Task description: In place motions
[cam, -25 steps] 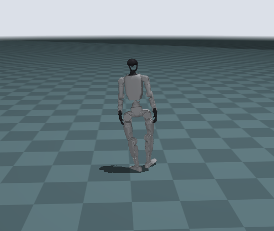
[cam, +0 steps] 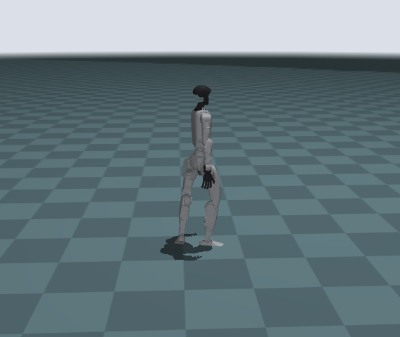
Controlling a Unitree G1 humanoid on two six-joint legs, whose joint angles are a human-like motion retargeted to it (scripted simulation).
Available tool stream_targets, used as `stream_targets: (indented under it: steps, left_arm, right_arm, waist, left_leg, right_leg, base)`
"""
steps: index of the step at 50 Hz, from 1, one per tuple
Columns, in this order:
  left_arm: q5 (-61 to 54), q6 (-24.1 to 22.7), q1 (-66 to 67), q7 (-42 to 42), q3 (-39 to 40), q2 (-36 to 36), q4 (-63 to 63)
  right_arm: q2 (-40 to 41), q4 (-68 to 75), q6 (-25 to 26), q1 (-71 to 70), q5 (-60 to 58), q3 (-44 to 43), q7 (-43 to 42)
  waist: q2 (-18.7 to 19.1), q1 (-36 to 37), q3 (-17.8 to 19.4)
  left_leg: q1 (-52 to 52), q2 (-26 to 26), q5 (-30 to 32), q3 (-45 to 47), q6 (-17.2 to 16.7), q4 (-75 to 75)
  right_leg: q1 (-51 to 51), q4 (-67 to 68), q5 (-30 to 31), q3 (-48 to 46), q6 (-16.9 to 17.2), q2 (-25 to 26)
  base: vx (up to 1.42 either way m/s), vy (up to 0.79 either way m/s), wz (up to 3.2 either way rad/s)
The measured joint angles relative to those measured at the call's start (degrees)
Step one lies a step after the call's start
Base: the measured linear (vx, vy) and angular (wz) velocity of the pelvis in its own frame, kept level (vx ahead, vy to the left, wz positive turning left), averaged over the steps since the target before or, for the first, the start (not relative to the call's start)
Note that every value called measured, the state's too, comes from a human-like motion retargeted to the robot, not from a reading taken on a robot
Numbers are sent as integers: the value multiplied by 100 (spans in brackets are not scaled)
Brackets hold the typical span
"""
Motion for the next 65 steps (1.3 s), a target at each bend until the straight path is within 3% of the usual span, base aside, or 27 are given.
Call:
stream_targets:
  steps: [2,5,9,12,17,19,22,23,24,26,32,56,65]
  left_arm:
    - [-80,-15,120,15,-48,3,-59]
    - [-302,-4,167,18,17,-10,1]
    - [-464,41,95,-15,288,-22,309]
    - [-417,65,228,6,353,-23,437]
    - [-308,65,227,86,336,-6,631]
    - [-369,49,309,73,243,-42,659]
    - [-398,122,285,19,312,-101,788]
    - [-397,126,227,47,335,-120,826]
    - [-422,105,180,72,327,-130,823]
    - [-423,55,140,81,281,-140,735]
    - [-248,7,54,74,39,-172,569]
    - [116,-19,-126,-87,-511,-96,737]
    - [219,21,-390,-121,-968,108,900]
  right_arm:
    - [56,77,37,53,-56,-44,22]
    - [164,-138,39,-9,-225,8,70]
    - [269,-684,-34,-276,-448,221,174]
    - [346,-975,-124,-318,-574,437,193]
    - [463,-1079,-162,-329,-504,576,204]
    - [459,-1018,-143,-257,-534,603,261]
    - [467,-922,-52,-192,-695,681,304]
    - [484,-891,-63,-165,-649,678,255]
    - [485,-826,-108,-159,-545,679,218]
    - [453,-673,-183,-139,-334,697,236]
    - [359,-297,-17,53,-566,558,275]
    - [489,-688,-77,-14,-600,569,351]
    - [560,-1026,-140,-49,-1005,589,274]
  waist:
    - [-374,440,-77]
    - [-541,919,193]
    - [-548,1154,509]
    - [-425,1225,547]
    - [119,1639,897]
    - [208,1509,897]
    - [342,1156,769]
    - [344,1086,795]
    - [324,1094,857]
    - [294,1091,917]
    - [285,1082,637]
    - [244,1121,758]
    - [243,768,821]
  left_leg:
    - [-595,247,136,-975,825,1361]
    - [-1533,-83,1,-2834,644,2187]
    - [-2186,-529,-459,-3638,924,2018]
    - [-2443,-870,-636,-4148,923,941]
    - [-2177,-1468,-370,-5866,431,-1470]
    - [-1918,-1369,-61,-5730,654,-1819]
    - [-1605,-840,-300,-4640,433,-1924]
    - [-1640,-1033,-222,-5234,492,-1951]
    - [-1576,-1080,-196,-5271,524,-1992]
    - [-1362,-1034,-216,-4951,527,-2110]
    - [-1306,-1065,-258,-4853,550,-2256]
    - [-1266,-1161,-214,-4818,593,-2413]
    - [-1359,-944,-412,-4258,626,-2261]
  right_leg:
    - [-54,88,-13,486,-27,-266]
    - [46,-51,143,982,-127,-192]
    - [73,-208,215,1545,-426,-77]
    - [112,-370,337,1893,-600,145]
    - [565,-766,461,2369,-739,1157]
    - [775,-818,417,2377,-716,1296]
    - [790,-701,321,2319,-657,1399]
    - [836,-678,295,2317,-649,1421]
    - [889,-642,281,2397,-649,1450]
    - [980,-609,261,2489,-638,1484]
    - [934,-599,209,2481,-590,1488]
    - [917,-623,230,2432,-356,1398]
    - [540,-466,438,2747,-276,1380]
  base:
    - [37,-19,-171]
    - [9,-8,-184]
    - [0,3,-158]
    - [20,0,-138]
    - [17,-4,-125]
    - [37,-2,8]
    - [23,1,2]
    - [8,0,-34]
    - [7,2,-56]
    - [14,2,-44]
    - [14,-2,-8]
    - [0,0,0]
    - [-7,-4,-48]
